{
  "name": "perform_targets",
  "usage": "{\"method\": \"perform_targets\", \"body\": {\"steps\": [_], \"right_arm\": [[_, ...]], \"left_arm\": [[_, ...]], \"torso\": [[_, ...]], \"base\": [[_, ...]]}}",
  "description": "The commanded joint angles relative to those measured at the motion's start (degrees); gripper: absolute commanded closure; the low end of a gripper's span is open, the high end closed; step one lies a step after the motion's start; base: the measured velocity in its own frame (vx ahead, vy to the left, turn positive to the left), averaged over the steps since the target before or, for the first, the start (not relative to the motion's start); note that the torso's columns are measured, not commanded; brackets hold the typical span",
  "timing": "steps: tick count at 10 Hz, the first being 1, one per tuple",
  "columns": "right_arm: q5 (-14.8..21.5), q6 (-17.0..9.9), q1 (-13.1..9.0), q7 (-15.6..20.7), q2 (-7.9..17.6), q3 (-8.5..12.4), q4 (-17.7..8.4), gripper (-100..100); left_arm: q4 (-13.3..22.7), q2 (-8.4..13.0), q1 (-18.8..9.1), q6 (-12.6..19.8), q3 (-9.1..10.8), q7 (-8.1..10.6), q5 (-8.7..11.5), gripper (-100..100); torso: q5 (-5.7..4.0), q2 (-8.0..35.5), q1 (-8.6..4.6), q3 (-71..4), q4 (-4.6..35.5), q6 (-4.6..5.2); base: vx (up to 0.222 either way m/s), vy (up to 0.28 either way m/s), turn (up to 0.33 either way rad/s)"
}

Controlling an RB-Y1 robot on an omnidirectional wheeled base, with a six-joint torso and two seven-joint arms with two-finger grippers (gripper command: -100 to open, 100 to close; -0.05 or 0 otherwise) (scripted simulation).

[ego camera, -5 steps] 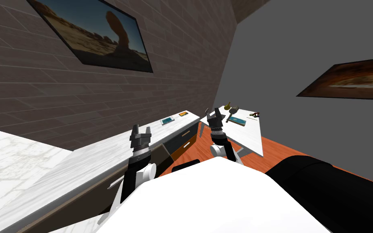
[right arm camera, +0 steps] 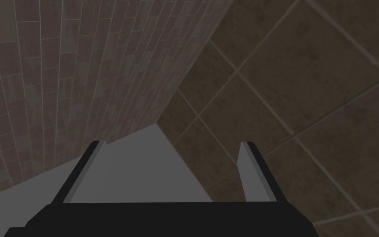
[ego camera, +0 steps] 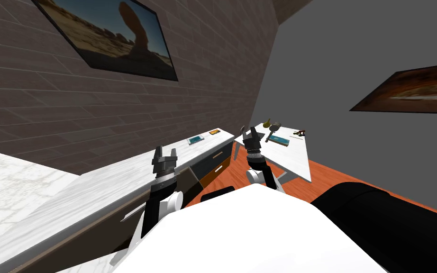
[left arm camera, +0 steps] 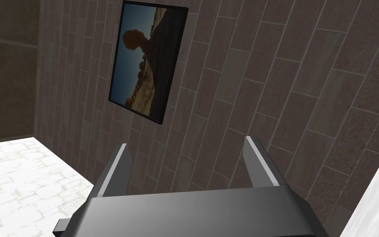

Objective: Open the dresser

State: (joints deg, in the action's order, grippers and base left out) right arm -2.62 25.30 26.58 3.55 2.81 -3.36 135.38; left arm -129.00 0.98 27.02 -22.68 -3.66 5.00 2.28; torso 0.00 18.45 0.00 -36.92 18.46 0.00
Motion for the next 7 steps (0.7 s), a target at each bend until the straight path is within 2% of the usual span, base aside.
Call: {"method": "perform_targets", "body": {"steps": [1, 4, 5, 7], "right_arm": [[0.0, 0.0, 0.0, 0.0, 0.0, 0.0, 0.0, 0], [0.0, 0.0, 0.0, 0.0, 0.0, 0.0, 0.0, 0], [0.0, 0.0, 0.0, 0.0, 0.0, 0.0, 0.0, 0], [0.0, 0.0, 0.01, 0.0, -0.01, -0.01, -0.02, 0]], "left_arm": [[0.0, 0.0, 0.0, 0.0, 0.0, 0.0, 0.0, 0], [0.0, 0.0, 0.0, 0.0, 0.0, 0.0, 0.0, 0], [0.99, 2.62, -0.16, 0.12, 0.22, 0.02, 0.14, -100], [2.4, 4.55, -0.38, 0.3, 0.52, 0.05, 0.34, -100]], "torso": [[0.0, 4.24, 0.0, -8.44, 4.23, 0.0], [0.0, 16.93, 0.0, -33.81, 16.92, 0.0], [0.0, 21.16, 0.0, -42.27, 21.15, 0.0], [-0.04, 23.57, -0.15, -47.37, 23.58, 0.0]], "base": [[0.0, 0.0, 0.0], [0.0, 0.0, 0.0], [0.017, -0.034, 0.026], [0.029, -0.081, 0.03]]}}
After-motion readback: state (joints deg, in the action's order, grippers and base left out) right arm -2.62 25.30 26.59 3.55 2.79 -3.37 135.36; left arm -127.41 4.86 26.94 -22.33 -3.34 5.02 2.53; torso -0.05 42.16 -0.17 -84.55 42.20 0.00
